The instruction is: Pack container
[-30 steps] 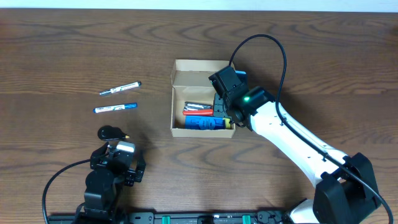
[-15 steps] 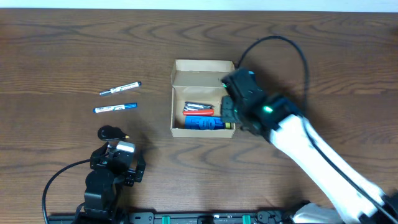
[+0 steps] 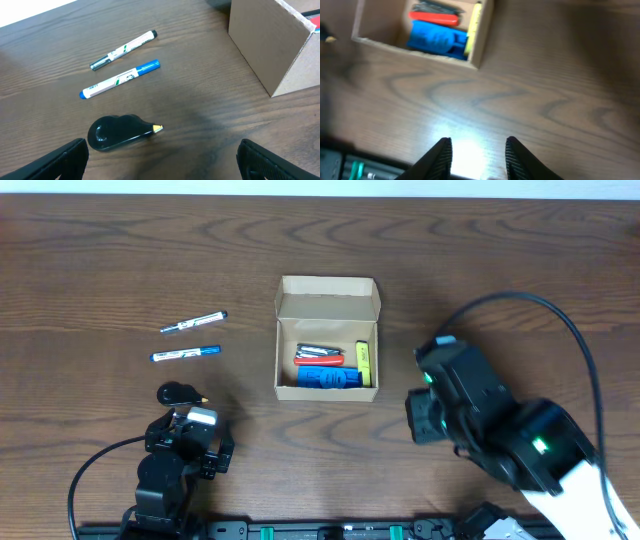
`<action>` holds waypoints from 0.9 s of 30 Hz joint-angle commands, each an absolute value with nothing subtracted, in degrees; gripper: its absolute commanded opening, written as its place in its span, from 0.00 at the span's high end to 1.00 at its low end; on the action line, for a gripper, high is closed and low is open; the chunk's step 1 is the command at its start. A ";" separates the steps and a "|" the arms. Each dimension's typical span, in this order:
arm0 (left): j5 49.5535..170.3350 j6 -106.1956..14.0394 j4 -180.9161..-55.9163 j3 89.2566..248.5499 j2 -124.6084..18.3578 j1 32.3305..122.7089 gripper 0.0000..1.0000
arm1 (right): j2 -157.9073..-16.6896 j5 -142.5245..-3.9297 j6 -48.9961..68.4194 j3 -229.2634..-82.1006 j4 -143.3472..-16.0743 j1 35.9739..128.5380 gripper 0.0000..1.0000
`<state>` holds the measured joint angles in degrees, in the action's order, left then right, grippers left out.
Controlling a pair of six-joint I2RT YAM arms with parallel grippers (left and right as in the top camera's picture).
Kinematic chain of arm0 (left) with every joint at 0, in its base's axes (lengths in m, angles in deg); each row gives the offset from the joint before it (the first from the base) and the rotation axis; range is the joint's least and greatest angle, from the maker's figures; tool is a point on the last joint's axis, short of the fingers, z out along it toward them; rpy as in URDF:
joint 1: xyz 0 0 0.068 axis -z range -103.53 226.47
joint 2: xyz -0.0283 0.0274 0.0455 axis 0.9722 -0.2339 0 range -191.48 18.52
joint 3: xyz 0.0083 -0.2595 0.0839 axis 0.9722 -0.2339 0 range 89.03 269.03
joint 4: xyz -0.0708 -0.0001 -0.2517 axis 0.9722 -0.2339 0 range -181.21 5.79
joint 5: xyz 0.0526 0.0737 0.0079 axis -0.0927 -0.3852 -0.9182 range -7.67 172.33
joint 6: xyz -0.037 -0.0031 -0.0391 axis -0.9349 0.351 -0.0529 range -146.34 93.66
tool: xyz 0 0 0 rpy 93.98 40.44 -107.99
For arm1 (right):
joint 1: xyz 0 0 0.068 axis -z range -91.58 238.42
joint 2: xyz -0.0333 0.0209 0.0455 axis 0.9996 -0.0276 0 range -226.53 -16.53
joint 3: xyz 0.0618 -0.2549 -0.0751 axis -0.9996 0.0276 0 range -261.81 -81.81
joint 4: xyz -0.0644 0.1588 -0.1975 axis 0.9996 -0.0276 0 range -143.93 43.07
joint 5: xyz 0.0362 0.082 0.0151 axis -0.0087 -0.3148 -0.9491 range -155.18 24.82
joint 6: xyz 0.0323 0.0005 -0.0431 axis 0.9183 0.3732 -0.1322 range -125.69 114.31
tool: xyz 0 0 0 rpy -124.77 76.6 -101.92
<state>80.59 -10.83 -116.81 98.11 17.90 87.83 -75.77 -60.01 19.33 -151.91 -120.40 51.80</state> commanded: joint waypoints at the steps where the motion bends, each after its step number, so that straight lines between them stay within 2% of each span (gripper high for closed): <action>1: 79.10 -9.59 -116.96 97.58 18.16 88.02 0.05 | -71.86 -61.83 16.68 -152.31 -121.42 50.05 0.56; 4: 76.85 -9.59 -116.94 97.61 18.16 88.02 0.05 | -69.65 -62.48 16.73 -152.31 -122.74 49.92 0.30; 5: 77.07 -9.61 -116.94 97.61 18.16 88.02 0.05 | -69.10 -62.55 16.75 -152.31 -123.26 49.92 0.01; 17: 80.61 -11.36 -116.96 97.61 18.16 88.04 0.05 | -68.60 -62.64 16.73 -152.31 -127.35 49.92 0.01; 27: 98.08 -33.70 -116.09 99.51 18.14 88.02 0.04 | -68.60 -62.64 16.73 -152.31 -127.35 49.92 0.01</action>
<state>90.71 -24.36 -116.26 98.15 17.90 87.83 -68.64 -62.46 17.49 -151.91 -127.24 50.44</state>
